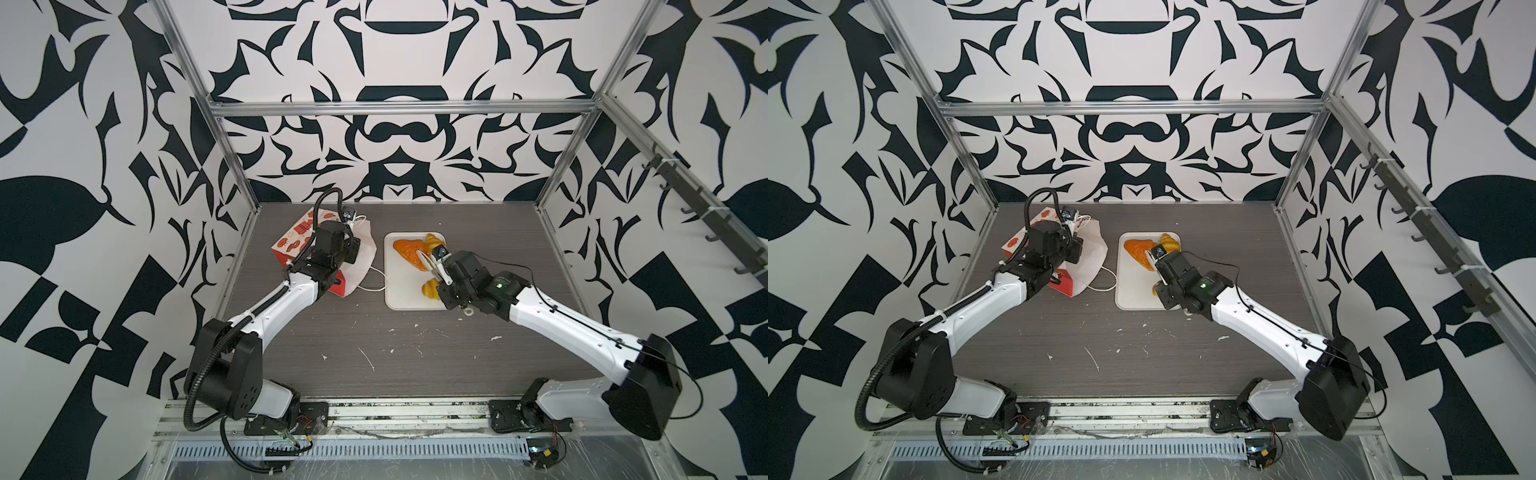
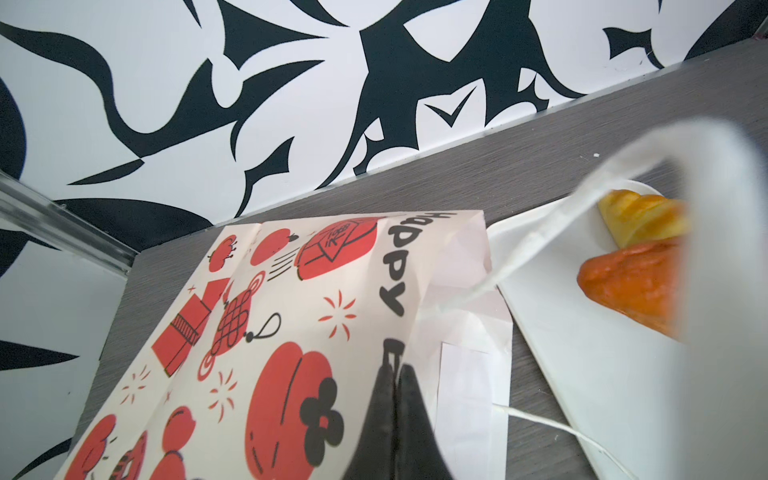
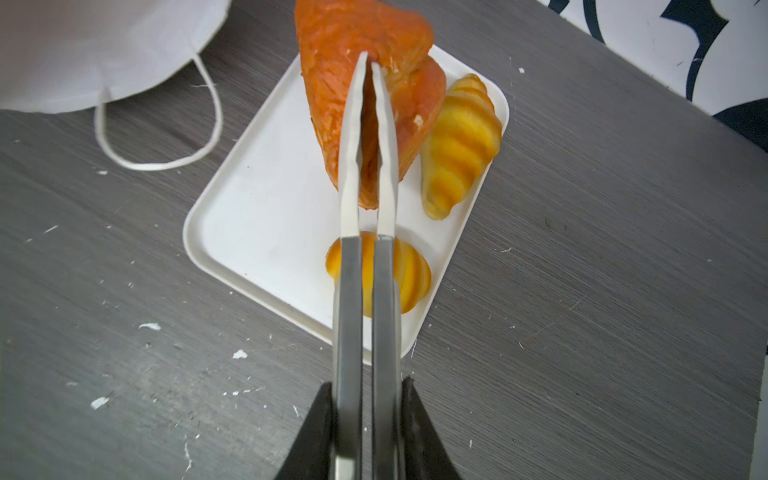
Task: Take the fake bread out of the paper bag
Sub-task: 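Lower the orange bread onto the tray and open the tongs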
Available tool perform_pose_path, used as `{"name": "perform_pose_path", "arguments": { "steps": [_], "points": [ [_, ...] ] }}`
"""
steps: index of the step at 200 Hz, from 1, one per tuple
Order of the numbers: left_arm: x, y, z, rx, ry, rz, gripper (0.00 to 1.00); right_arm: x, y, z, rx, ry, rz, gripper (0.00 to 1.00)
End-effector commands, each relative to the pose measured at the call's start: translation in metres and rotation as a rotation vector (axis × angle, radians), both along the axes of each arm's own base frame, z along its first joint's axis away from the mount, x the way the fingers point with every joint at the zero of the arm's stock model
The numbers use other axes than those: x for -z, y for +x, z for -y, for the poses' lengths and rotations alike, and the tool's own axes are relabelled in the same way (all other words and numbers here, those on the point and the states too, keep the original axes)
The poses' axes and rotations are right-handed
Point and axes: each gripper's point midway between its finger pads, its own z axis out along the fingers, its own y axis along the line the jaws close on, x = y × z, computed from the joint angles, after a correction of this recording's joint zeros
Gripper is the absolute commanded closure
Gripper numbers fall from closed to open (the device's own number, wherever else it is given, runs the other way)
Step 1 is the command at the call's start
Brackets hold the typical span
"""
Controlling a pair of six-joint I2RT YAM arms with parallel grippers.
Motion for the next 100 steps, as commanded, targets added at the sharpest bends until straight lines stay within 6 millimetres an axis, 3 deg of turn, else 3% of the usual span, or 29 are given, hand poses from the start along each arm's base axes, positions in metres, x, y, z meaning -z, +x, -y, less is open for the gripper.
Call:
{"name": "perform_pose_path", "arguments": {
  "steps": [1,52,100],
  "points": [
    [-0.011,-0.004,-0.005,-0.018,-0.034,0.034,1.0,-0.02,0.029,-0.027,-0.02,0.102,0.064,0.75],
    [-0.015,-0.009,-0.009,-0.019,-0.035,0.045,1.0,0.001,0.063,-0.047,-0.023,0.081,0.035,0.74],
    [-0.014,-0.012,-0.012,-0.019,-0.041,0.046,1.0,0.027,0.08,-0.039,0.036,0.052,0.0,0.74]
  ]
}}
